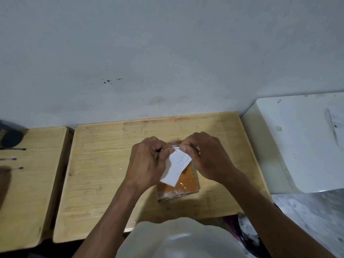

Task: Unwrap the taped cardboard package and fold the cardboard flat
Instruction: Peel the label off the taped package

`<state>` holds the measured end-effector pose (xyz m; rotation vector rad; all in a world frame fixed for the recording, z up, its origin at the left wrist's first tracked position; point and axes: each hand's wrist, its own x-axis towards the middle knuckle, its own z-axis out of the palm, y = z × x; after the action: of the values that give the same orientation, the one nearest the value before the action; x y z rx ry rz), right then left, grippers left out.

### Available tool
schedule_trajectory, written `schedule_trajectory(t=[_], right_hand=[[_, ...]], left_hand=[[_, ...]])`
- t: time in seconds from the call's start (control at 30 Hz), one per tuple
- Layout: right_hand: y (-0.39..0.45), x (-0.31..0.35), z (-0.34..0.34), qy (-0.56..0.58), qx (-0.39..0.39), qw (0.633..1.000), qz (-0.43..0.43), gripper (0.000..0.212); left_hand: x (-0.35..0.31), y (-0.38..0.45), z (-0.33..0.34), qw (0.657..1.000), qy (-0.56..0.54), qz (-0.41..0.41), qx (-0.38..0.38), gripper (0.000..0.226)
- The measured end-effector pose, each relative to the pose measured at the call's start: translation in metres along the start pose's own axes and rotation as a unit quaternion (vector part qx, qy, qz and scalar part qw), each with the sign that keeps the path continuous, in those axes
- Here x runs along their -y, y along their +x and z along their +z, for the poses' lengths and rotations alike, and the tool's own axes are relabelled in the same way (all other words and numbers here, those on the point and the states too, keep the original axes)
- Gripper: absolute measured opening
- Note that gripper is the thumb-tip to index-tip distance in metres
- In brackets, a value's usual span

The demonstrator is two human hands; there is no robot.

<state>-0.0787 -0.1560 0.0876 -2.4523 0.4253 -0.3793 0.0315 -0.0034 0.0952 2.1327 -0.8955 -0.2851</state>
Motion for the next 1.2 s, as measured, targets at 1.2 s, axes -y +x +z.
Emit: schedule_trajectory(t=[1.2], right_hand=[[0.008,0.006,0.007,0.102,-0.074,0.991,0.041,0.010]], left_hand=[[-0.009,0.006,-0.004,0.991,-0.089,-0.104,0.005,0.010]])
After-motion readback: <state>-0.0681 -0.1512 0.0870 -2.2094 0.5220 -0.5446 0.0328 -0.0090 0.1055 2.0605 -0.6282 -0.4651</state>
